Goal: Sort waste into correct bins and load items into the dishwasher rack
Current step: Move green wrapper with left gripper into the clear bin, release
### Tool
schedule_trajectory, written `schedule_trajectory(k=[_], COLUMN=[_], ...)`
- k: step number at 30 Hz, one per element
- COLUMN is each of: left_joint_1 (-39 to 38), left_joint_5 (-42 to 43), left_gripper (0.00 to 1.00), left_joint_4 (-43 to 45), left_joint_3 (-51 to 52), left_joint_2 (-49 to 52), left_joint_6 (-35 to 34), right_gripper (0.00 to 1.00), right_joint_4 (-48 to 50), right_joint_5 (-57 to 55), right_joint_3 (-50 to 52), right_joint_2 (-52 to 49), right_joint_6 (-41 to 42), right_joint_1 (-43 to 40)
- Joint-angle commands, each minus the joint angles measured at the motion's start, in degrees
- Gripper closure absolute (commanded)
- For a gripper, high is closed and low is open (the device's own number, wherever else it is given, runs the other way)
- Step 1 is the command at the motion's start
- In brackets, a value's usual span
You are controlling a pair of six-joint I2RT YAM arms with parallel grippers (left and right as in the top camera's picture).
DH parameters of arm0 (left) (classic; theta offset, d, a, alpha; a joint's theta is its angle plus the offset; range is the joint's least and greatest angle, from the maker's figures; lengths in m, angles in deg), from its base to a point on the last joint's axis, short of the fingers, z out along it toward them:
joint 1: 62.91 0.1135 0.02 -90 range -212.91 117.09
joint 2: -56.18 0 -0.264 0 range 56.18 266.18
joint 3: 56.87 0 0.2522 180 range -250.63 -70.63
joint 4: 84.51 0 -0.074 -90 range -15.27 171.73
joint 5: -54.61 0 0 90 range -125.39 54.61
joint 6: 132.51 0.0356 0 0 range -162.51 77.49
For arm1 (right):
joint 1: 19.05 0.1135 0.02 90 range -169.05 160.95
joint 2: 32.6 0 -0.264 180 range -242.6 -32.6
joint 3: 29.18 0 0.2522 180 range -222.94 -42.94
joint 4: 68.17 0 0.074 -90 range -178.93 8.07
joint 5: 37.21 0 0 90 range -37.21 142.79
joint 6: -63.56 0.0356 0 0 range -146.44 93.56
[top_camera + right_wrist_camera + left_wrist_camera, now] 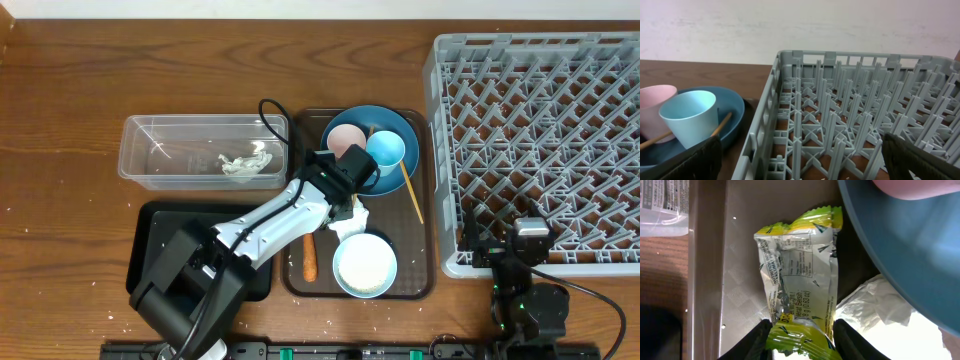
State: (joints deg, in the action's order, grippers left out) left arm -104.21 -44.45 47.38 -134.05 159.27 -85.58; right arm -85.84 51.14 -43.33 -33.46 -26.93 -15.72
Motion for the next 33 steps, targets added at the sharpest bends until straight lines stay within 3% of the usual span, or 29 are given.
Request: schedule_trajectory(k=[1,4,7,13,22,27,33], left_joint_1=[0.24,0.24,0.24,0.24,1.55,7.65,16.85], left_joint_5=[-1.11,-1.09,-1.09,-1.11,-1.14,-5.03,-6.01], left_gripper=[0.62,0.73,0.94,0.94,0.94,0.94,0.94], left_joint_4=[0.04,0.20,-0.04,-1.05,-3.04,-3.15,-3.15], left_joint_3=[0.66,1.07,1.05,-1.57,-2.95,-2.93,-2.62], left_joint_2=[0.76,0.96,0.92,-3.26,-20.98,-29.24,-29.66], left_joint_6=[0.33,0.33,0.35,1.81,5.01,5.99,7.13], right_gripper=[0.01,0.01,0.01,0.01,0.01,0.01,0.01], right_joint_4=[-0.22,-0.22,-0.22,-0.22,-0.22,-0.22,-0.22], right_joint_5=[0.20,0.20,0.20,0.20,0.20,0.20,0.20], right_joint_3=[0.07,0.07,0.07,0.07,0.07,0.07,0.07], right_joint_2=[-0.02,-0.02,-0.02,-0.02,-0.02,-0.02,-0.02], right_joint_6=[-0.42,-0.42,-0.42,-0.42,-0.44,-0.42,-0.42], right_joint_1=[-1.11,-1.11,-1.11,-1.11,-1.11,-1.11,-1.11])
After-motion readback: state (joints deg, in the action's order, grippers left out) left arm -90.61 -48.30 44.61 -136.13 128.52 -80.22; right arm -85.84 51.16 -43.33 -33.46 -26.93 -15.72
